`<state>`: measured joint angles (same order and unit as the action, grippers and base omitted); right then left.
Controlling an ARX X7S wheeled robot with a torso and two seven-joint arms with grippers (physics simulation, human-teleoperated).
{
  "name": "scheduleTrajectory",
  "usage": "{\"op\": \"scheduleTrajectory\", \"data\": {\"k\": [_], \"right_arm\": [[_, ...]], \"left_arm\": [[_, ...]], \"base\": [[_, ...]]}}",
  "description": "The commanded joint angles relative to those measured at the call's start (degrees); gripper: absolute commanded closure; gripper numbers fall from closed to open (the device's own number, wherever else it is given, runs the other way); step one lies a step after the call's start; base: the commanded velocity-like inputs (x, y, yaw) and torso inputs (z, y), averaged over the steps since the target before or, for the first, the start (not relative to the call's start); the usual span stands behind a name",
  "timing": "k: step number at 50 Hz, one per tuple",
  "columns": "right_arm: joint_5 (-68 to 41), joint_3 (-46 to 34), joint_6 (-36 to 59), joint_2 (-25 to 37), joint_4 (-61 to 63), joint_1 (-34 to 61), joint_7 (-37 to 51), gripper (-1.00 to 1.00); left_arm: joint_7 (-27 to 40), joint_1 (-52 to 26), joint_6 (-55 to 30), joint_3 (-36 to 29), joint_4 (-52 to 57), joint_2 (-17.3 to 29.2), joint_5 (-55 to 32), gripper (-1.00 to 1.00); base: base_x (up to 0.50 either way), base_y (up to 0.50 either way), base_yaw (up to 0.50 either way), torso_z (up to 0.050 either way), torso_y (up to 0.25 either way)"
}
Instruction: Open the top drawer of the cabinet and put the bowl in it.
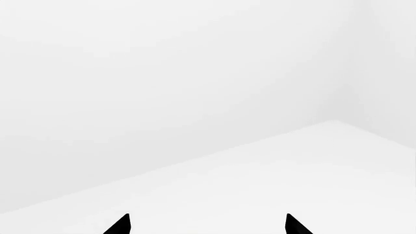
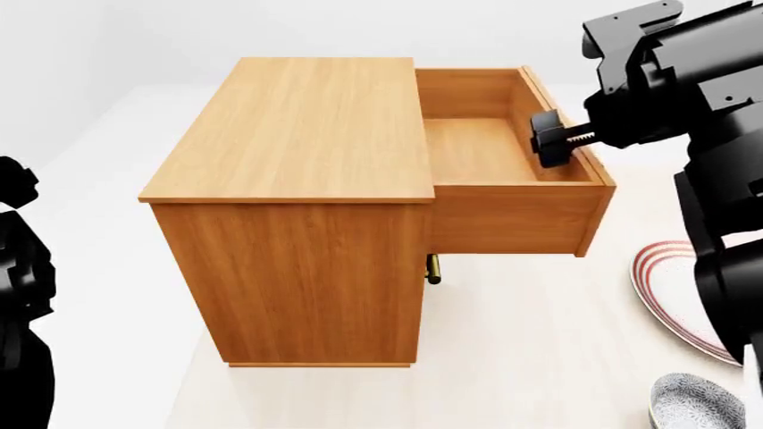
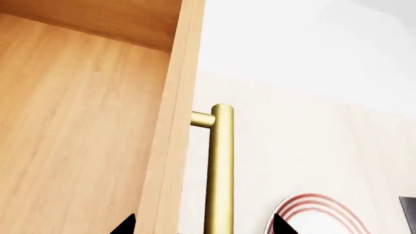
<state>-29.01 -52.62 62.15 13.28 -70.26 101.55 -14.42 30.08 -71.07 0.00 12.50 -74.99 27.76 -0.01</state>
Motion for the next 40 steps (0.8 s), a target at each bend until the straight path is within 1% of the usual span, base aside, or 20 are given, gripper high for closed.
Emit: {"op": "scheduleTrajectory", "data": {"k": [1,12,40], "right_arm": [[3.64,-3.17,-0.82,1.37,-0.79,0.15,0.57,-1.0],[6.47,-5.62,-3.08,0.63,-4.11,-1.14,-0.34,-1.0],[12.43,-0.52,-1.97,4.11,-4.47,0.18,1.43,-1.0]], "left_arm": [[0.02,0.09,-0.02,0.13,0.0,-0.05,-0.06,-1.0],[-0.15,0.1,-0.08,0.54,0.0,0.07,-0.07,-1.0],[-0.15,0.65,0.01,0.72,0.0,-0.14,-0.01,-1.0]], "base": [[0.0,0.0,0.0,0.0,0.0],[0.0,0.0,0.0,0.0,0.0],[0.0,0.0,0.0,0.0,0.0]]}}
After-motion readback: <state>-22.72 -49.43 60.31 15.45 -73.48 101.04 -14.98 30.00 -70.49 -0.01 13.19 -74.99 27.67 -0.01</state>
